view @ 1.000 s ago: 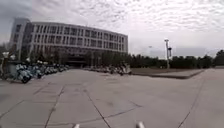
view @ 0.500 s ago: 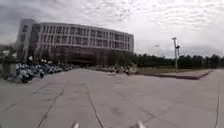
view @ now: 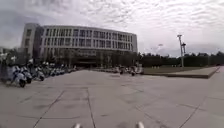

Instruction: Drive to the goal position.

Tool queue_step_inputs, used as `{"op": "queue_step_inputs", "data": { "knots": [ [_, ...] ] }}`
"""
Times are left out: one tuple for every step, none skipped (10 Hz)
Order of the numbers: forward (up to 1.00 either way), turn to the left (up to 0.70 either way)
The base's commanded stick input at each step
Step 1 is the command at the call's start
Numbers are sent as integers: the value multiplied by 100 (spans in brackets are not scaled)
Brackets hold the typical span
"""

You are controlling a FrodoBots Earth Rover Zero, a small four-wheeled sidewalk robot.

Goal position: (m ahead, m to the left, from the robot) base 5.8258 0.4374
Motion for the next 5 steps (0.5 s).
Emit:
{"op": "queue_step_inputs", "data": {
  "knots": [
    [70,0],
    [70,0],
    [70,0],
    [70,0],
    [70,0]
  ]
}}
